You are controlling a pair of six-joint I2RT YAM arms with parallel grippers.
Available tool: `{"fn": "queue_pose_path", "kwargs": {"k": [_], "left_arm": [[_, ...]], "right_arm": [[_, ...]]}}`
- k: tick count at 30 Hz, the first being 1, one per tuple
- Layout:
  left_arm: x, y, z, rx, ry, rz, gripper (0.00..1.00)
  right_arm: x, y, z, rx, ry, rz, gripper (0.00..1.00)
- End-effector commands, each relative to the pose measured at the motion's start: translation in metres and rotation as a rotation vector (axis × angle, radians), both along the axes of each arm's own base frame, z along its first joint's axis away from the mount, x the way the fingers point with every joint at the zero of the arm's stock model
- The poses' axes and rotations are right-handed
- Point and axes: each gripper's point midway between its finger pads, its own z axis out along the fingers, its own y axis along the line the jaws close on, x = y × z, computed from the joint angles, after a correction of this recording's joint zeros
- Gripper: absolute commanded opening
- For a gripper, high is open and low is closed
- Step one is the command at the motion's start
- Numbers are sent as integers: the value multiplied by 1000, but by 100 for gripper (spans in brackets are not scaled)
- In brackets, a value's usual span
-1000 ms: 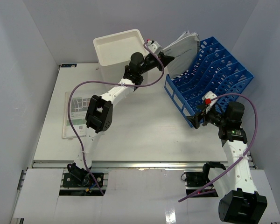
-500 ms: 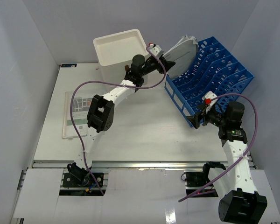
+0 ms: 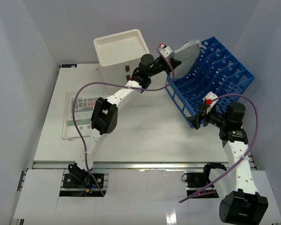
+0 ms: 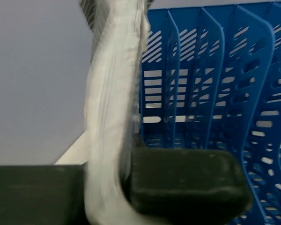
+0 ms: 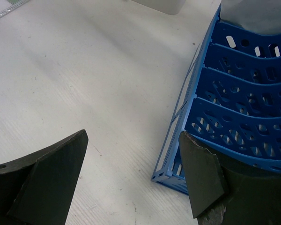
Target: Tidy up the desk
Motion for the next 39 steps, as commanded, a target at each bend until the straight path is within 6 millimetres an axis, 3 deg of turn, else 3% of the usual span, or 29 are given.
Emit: {"fn": "queue_pose_path", "kwargs": {"k": [1, 3, 5, 11, 16, 21, 24, 28, 34, 39], "left_arm": [[-1, 14, 78, -47, -180, 73, 0], [2, 11, 75, -18, -182, 66, 0], [3, 6, 60, 17, -167, 40, 1], [10, 1, 15, 69, -79, 41, 58], [15, 2, 2, 73, -46, 63, 81], [17, 8, 23, 22, -70, 103, 83], [19, 13, 37, -8, -82, 123, 73], [18, 9, 31, -28, -45, 101, 60], [20, 4, 17, -64, -8, 97, 73], [22, 3, 23, -99, -17, 102, 80]], "right_arm": [[0, 2, 5, 13, -29, 13, 85], [-1, 2, 6, 15, -29, 16, 85], [-1, 3, 6, 16, -29, 18, 85], [0, 2, 5, 16, -27, 16, 85], [0, 2, 3, 17, -18, 16, 85], [0, 2, 2, 18, -15, 16, 85], [0, 2, 3, 18, -20, 18, 85], [0, 3, 4, 19, -22, 20, 85], [-1, 3, 5, 18, -25, 18, 85], [-1, 3, 5, 20, -25, 21, 85]]}}
